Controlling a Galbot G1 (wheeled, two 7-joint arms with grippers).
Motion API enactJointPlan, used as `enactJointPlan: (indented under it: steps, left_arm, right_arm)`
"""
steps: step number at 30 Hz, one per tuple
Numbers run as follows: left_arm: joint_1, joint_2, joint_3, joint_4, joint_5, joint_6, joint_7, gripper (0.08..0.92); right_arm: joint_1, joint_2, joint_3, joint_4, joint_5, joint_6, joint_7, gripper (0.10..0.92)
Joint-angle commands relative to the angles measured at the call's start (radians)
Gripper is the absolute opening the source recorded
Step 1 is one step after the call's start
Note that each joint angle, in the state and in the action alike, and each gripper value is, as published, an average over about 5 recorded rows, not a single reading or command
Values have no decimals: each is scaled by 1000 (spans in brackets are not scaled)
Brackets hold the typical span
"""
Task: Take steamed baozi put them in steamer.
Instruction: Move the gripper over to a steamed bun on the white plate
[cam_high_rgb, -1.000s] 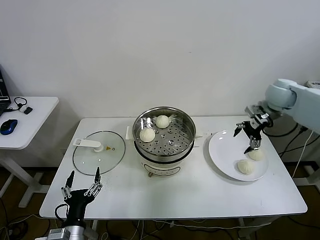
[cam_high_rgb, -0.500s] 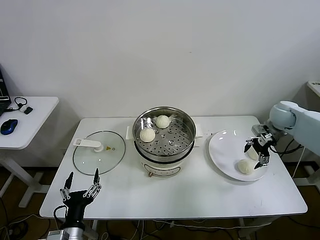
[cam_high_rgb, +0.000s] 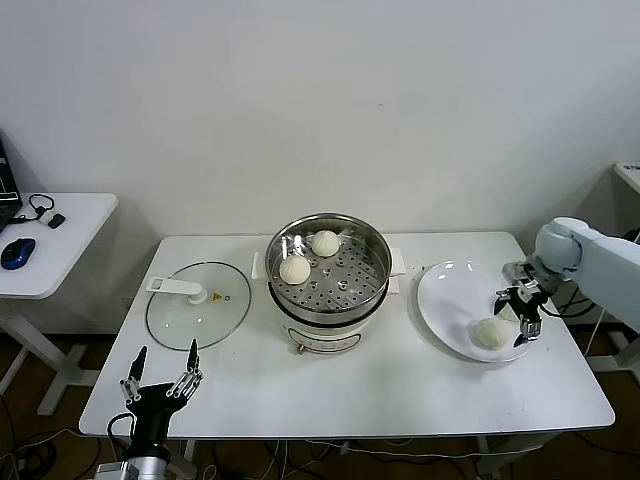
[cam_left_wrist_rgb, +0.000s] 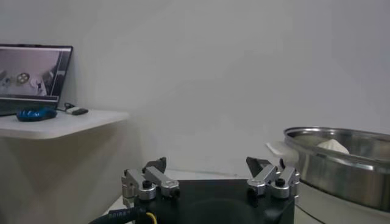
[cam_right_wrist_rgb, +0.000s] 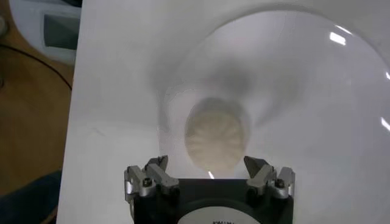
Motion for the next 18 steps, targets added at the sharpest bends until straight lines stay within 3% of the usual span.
enactJointPlan:
  steps: [1, 18]
  left_arm:
    - [1, 1, -3, 5, -2, -1, 0, 823]
    - [-6, 1, -5, 14, -4, -1, 0, 823]
  right_arm:
    - [-33, 38, 27, -47, -24, 6, 3, 823]
    - [-51, 72, 32, -63, -38, 6, 8, 823]
